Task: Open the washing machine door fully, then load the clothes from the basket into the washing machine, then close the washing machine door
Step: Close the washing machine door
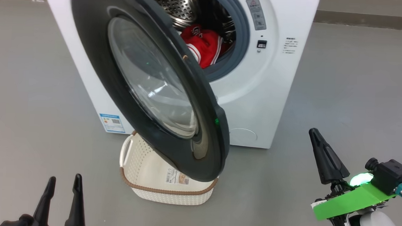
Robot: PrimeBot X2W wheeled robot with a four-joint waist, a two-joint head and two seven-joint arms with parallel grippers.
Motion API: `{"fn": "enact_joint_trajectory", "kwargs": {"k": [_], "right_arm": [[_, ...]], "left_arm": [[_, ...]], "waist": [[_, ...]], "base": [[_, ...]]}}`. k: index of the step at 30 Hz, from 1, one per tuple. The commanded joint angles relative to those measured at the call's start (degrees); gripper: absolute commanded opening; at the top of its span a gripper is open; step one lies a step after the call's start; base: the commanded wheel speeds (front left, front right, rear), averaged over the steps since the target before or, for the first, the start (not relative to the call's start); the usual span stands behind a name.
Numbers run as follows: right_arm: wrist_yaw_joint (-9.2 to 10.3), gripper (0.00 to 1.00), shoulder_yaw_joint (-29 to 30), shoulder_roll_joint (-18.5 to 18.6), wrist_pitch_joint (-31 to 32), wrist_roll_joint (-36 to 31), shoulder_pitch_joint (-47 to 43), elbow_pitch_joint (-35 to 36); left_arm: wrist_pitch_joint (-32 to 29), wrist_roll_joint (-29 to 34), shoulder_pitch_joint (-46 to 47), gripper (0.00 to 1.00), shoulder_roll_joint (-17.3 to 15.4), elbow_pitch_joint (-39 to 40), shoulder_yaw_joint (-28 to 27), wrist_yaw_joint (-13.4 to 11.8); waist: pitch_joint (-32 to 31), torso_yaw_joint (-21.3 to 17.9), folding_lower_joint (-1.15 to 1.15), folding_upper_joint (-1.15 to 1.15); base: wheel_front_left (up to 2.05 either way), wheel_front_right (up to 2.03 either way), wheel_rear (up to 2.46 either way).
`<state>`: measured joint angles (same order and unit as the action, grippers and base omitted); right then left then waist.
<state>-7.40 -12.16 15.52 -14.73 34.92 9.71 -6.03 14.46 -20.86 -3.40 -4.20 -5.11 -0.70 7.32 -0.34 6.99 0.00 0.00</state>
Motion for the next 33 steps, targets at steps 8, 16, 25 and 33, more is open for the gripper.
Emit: {"fn": "enact_joint_trajectory", "kwargs": {"k": [8, 16, 25, 33], "right_arm": [[-0.09, 0.00, -2.42, -0.43, -0.27, 2.64, 3.56, 7.33], [-0.09, 0.00, -8.01, -0.55, -0.27, 2.25, 4.72, 13.43], [-0.09, 0.00, -19.58, 1.91, -0.27, -2.80, 7.36, 11.37], [-0.09, 0.00, -28.16, 4.37, -0.27, -4.54, 10.10, 3.27]], "left_arm": [[0.53, -0.73, 1.28, 1.00, -1.00, 0.75, -1.40, 0.16], [0.53, -0.99, 1.31, 1.00, -1.07, 0.49, -0.92, 0.16], [0.53, -1.10, 1.49, 1.00, -1.07, 0.43, -0.29, 0.16], [0.53, -1.31, 1.65, 1.00, -0.54, 0.54, 0.37, 0.16]], "waist": [[-0.50, 3.74, 0.00, 0.00], [-0.75, 5.07, 0.00, 0.00], [-0.52, 6.61, 0.00, 0.00], [0.56, 9.05, 0.00, 0.00]], "base": [[0.00, 0.00, 0.00], [0.00, 0.00, 0.00], [0.00, 0.00, 0.00], [0.00, 0.00, 0.00]]}}
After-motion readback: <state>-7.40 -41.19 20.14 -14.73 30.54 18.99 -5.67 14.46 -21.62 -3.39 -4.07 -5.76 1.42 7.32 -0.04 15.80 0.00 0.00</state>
